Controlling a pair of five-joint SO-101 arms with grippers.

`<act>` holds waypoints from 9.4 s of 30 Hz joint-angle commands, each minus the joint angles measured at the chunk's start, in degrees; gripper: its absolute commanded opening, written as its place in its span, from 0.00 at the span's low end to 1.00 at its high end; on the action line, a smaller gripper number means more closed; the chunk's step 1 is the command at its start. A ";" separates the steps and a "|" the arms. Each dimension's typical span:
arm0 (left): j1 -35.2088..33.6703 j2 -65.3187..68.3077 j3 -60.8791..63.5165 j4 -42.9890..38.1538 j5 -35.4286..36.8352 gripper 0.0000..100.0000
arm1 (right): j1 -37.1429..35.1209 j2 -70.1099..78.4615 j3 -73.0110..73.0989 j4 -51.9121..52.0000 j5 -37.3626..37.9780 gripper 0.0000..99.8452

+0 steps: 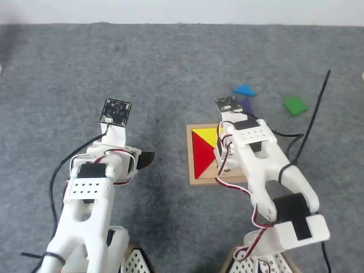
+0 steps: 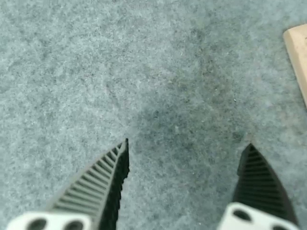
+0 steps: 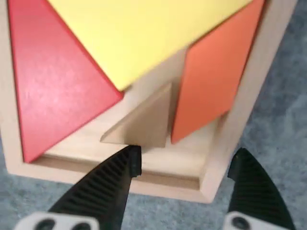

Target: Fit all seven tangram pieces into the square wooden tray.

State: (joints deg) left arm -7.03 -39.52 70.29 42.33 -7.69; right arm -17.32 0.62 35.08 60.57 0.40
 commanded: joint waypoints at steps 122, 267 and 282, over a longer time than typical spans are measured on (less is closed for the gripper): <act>0.18 -1.41 -0.22 -0.79 -0.53 0.35 | 8.48 1.54 -10.37 -1.01 3.34 0.30; 0.18 -1.41 -0.22 -1.14 -0.53 0.35 | 5.67 -17.80 1.76 3.30 4.13 0.30; 0.00 -1.41 -0.22 -1.14 -0.53 0.35 | -1.36 -8.66 1.67 0.84 3.25 0.30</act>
State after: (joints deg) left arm -7.03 -39.52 70.29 42.33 -7.69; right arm -17.41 -11.25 37.54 63.65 3.65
